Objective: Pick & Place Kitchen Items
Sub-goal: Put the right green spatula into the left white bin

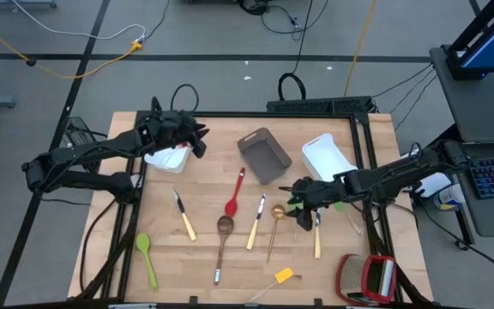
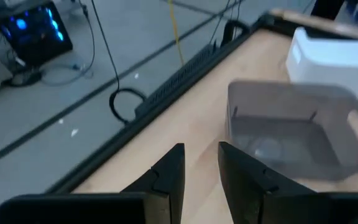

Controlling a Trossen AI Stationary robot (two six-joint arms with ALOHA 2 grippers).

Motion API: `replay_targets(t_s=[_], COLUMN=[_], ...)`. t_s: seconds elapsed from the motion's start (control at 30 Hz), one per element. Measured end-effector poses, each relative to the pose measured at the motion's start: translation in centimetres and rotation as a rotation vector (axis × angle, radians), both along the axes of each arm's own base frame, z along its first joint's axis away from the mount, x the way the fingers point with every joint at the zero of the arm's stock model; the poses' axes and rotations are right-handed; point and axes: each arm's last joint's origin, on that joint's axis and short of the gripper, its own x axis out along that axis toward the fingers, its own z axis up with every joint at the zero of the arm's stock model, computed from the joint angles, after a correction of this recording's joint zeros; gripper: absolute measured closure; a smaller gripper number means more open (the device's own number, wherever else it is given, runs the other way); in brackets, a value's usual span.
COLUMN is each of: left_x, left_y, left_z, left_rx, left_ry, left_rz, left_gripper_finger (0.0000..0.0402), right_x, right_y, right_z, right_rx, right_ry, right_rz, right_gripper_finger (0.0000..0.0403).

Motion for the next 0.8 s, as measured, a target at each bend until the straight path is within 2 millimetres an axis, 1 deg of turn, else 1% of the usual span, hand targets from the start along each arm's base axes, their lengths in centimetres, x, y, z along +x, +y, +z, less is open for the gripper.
replay_targets(t_s=[0.17,0.3,0.47,0.67,0.8], left_x=[0.2,0.3,0.4,0.4,0.4], left_y=[0.1,0.2,0.2,0.2,0.2], left_z=[0.6,0.9,1.1,1.2,1.2], left_rx=[0.029,0.044,0.055,0.059,0.059], left_ry=[-0.058,-0.088,-0.113,-0.119,-0.120], left_rz=[0.001,0.001,0.001,0.001,0.001], left_gripper_finger=[0.0302,0.0302,0.0302,0.0302,0.0302], right_x=[-0.8,-1.3,-2.5,-4.4,-5.8], right_y=[0.1,0.1,-0.1,-0.4,-0.8], right_z=[-0.7,-1.1,-1.8,-2.5,-2.8], right_rx=[0.144,0.211,0.263,0.293,0.245], right_ry=[0.142,0.238,0.408,0.636,0.781], right_rz=[-0.044,-0.101,-0.209,-0.341,-0.432], right_gripper_finger=[0.0190,0.0190,0.0190,0.0190,0.0190])
